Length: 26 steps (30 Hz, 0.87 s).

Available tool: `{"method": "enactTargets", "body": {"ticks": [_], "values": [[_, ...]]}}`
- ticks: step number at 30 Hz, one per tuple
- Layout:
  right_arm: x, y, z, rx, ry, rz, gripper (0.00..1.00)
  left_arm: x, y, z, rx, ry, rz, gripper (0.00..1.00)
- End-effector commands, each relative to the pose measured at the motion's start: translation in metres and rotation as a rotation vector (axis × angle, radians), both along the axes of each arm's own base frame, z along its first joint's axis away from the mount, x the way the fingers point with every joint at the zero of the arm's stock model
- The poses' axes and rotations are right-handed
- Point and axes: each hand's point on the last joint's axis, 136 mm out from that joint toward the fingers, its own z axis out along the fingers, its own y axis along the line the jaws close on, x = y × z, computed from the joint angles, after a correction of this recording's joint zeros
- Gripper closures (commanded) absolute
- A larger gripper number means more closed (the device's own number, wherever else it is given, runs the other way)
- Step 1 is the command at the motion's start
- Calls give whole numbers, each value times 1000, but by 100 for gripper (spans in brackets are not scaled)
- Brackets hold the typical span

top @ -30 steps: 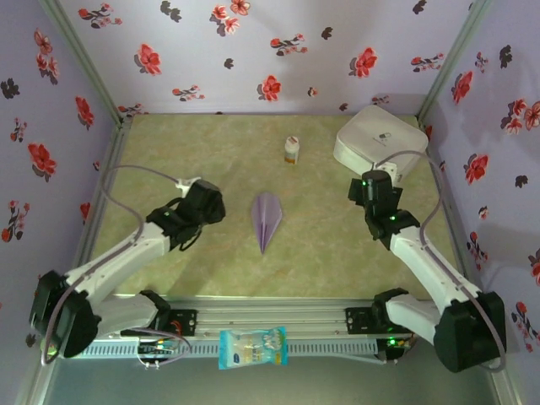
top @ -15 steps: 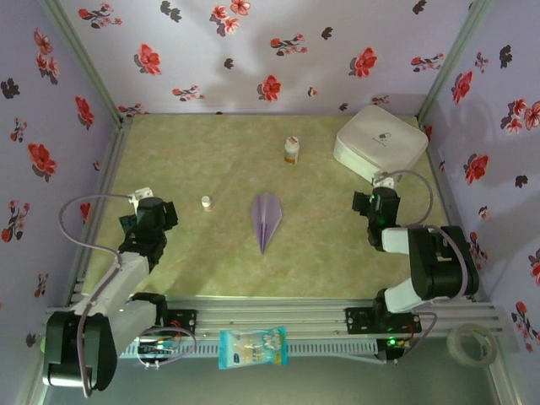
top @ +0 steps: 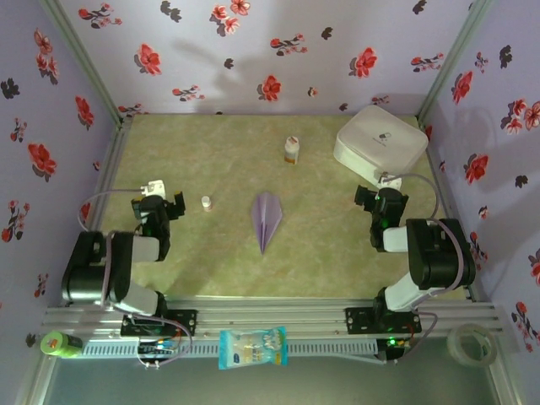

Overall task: Fold a paper plane with a square sheet of paper (pick it up from the middle)
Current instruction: Reset both arms

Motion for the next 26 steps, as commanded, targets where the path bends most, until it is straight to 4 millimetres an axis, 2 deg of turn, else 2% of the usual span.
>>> {"method": "enactTargets", "body": {"ticks": [1, 3, 18, 26], "values": [[6, -4, 15, 6, -57, -32, 1, 14, 5, 25, -28, -104, -19, 1], [5, -4, 15, 6, -56, -30, 1, 19, 15, 23, -43, -90, 35, 0], [5, -4, 14, 5, -54, -30, 1, 20, 13, 24, -37, -93, 23, 0], [6, 3, 14, -3, -49, 0, 1, 20, 13, 24, -37, -94, 23, 0]]}}
